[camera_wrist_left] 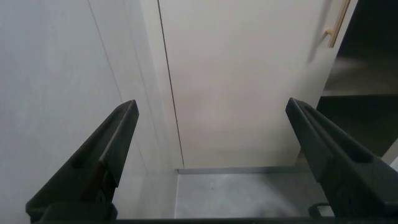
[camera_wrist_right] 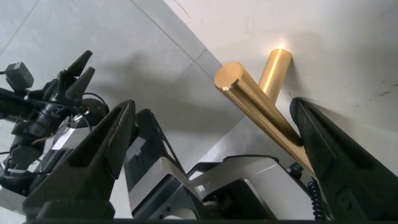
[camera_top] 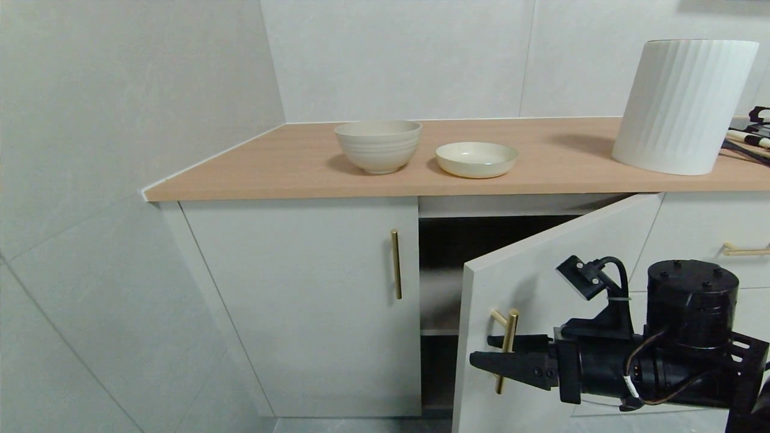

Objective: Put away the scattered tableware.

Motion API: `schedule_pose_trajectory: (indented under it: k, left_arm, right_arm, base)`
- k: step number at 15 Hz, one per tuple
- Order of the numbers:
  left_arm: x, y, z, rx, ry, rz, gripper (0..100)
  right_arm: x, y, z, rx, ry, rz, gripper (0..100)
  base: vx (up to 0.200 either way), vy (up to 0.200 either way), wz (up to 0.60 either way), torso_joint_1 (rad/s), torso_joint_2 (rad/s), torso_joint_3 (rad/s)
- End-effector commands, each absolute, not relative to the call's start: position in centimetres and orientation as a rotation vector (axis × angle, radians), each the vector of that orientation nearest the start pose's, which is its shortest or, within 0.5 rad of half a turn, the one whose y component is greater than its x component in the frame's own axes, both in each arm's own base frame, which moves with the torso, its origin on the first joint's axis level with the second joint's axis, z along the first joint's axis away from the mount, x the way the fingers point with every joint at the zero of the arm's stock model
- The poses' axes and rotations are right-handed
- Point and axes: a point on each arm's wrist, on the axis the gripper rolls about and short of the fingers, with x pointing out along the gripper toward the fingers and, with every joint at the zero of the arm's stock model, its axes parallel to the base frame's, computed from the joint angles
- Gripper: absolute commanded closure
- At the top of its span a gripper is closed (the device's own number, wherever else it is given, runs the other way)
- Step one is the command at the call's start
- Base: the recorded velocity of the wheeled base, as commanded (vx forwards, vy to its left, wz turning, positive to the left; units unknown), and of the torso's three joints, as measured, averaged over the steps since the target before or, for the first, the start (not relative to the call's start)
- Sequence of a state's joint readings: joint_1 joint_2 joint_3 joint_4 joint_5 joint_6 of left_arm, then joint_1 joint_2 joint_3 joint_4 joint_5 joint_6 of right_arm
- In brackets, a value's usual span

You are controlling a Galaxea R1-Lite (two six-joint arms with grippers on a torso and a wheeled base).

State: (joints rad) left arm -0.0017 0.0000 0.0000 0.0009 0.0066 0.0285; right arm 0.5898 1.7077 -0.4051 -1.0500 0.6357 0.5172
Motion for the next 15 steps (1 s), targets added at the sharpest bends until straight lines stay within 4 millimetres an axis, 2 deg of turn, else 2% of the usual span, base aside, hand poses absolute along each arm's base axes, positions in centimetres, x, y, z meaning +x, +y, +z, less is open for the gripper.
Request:
schedule_pose_trajectory:
  k: [1, 3, 5, 6, 7, 9, 11, 13, 15]
  left_arm:
    - [-2.3, 0.0, 7.5, 0.032, 0.000, 0.005, 0]
    - [-2.3, 0.0, 7.8, 0.080, -0.011, -0.010, 0]
    - [-3.0, -0.3, 11.2, 0.081, -0.064, -0.150, 0]
    - [-2.7, -0.5, 13.9, 0.080, -0.046, -0.207, 0]
    - [-2.1, -0.5, 15.8, 0.077, -0.025, -0.231, 0]
    - [1.6, -0.7, 20.9, 0.063, 0.063, -0.315, 0]
    - [6.2, -0.8, 23.4, 0.039, 0.170, -0.378, 0]
    - [11.4, -1.4, 23.3, 0.018, 0.301, -0.423, 0]
    - [15.4, -3.0, 21.9, -0.065, 0.393, -0.494, 0]
  right_arm:
    - [20.4, 15.3, 12.4, 0.453, 0.580, 1.120, 0]
    - [20.4, 15.3, 12.4, 0.453, 0.580, 1.120, 0]
    - [20.4, 15.3, 12.5, 0.451, 0.575, 1.122, 0]
    - [20.4, 15.3, 12.5, 0.449, 0.572, 1.121, 0]
    - [20.4, 15.3, 12.5, 0.449, 0.572, 1.121, 0]
    - [20.3, 15.2, 12.5, 0.449, 0.570, 1.122, 0]
    - [20.3, 15.2, 12.5, 0.449, 0.572, 1.121, 0]
    - [20.3, 15.2, 12.5, 0.449, 0.573, 1.121, 0]
    - [20.3, 15.2, 12.5, 0.449, 0.571, 1.120, 0]
  base:
    - [0.000, 0.000, 0.00, 0.000, 0.00, 0.000]
    - [0.000, 0.000, 0.00, 0.000, 0.00, 0.000]
    - [0.000, 0.000, 0.00, 0.000, 0.00, 0.000]
    - [0.000, 0.000, 0.00, 0.000, 0.00, 0.000]
    - [0.000, 0.000, 0.00, 0.000, 0.00, 0.000]
    - [0.000, 0.000, 0.00, 0.000, 0.00, 0.000]
    - [0.000, 0.000, 0.00, 0.000, 0.00, 0.000]
    - [0.000, 0.000, 0.00, 0.000, 0.00, 0.000]
    - [0.000, 0.000, 0.00, 0.000, 0.00, 0.000]
